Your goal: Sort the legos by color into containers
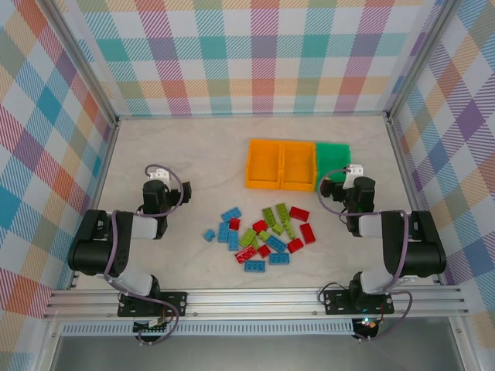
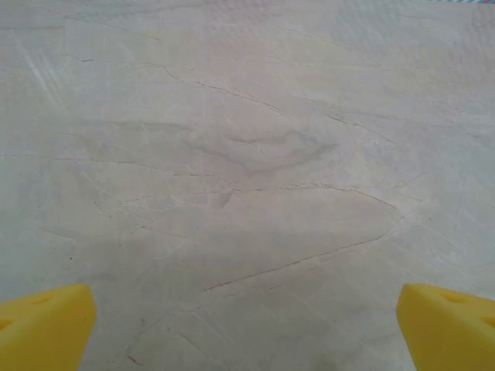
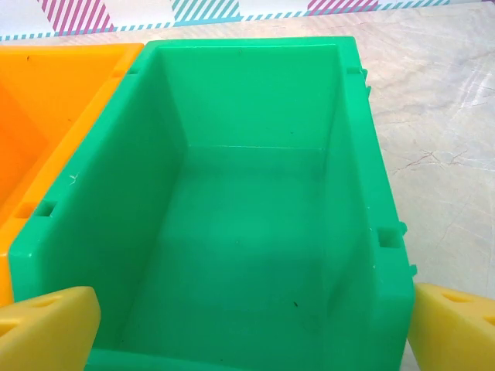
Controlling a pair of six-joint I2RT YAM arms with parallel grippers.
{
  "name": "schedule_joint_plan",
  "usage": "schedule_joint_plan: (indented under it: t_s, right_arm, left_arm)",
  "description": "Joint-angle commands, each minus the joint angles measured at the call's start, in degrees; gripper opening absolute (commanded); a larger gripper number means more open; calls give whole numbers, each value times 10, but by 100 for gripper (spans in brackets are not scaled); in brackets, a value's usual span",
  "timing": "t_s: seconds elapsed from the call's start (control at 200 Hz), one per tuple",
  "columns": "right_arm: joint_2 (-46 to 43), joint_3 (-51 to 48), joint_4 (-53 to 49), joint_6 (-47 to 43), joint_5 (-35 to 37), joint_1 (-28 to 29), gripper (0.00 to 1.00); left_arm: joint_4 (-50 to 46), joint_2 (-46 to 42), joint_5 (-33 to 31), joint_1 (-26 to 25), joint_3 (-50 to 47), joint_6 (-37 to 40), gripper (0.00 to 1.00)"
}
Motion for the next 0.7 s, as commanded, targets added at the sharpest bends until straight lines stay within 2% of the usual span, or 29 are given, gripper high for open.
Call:
schedule_joint_plan:
  t_s: [0.0, 0.47, 0.525, 0.595, 0.655, 0.695]
  right_arm:
    - [1, 6, 18, -1, 1, 2, 100]
    - [0, 8, 16, 0, 8, 3, 100]
    - [-29, 14, -18, 13, 38, 3, 100]
    - [-102, 32, -131, 42, 94, 3, 100]
    - [-166, 61, -265, 134, 180, 2, 100]
    - [-209, 83, -359, 203, 197, 3, 100]
  left_arm:
    - [4, 0, 11, 2, 11, 4, 100]
    - [3, 0, 13, 3, 12, 4, 100]
    - [3, 0, 12, 3, 12, 4, 100]
    - [6, -2, 13, 3, 10, 4, 100]
    - [6, -5, 12, 1, 8, 7, 100]
    - [5, -12, 7, -2, 6, 9, 100]
